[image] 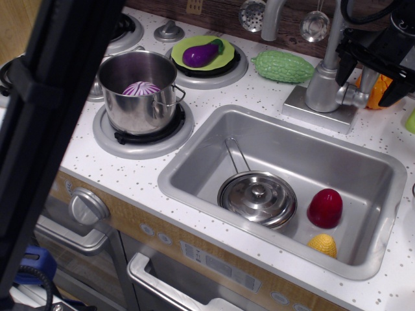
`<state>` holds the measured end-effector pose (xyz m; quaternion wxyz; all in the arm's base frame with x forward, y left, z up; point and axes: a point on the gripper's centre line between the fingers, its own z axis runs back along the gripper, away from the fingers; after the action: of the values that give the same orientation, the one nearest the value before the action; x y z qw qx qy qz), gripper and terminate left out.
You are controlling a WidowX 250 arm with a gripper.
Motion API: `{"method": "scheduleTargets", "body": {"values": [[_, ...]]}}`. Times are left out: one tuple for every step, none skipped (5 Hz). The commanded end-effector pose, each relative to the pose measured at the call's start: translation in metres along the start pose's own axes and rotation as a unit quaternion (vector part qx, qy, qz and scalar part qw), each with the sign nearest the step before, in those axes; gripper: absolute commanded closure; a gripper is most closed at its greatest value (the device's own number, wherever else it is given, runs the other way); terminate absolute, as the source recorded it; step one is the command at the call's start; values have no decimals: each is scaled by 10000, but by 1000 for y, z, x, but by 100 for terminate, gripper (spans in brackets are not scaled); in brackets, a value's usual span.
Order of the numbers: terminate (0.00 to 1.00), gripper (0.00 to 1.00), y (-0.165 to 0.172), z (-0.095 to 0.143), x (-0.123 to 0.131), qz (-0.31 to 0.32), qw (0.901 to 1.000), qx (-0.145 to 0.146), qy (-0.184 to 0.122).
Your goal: Turn lever vertical to front
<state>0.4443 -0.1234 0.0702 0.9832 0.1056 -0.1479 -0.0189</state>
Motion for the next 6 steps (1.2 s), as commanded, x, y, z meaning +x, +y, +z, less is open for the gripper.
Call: {"method": "scheduleTargets", "body": {"values": [[0, 0, 12, 46, 30, 93, 9983, -244, -517], [0, 0, 14, 47, 35, 25, 9981, -280, -557], [0, 0, 15, 46, 39, -63, 9974, -366, -619], [0, 0, 18, 43, 42, -143, 9965, -469, -681], [0, 0, 19, 41, 43, -162, 9963, -510, -669], [0, 100, 18, 39, 45, -116, 9964, -565, -614]]}}
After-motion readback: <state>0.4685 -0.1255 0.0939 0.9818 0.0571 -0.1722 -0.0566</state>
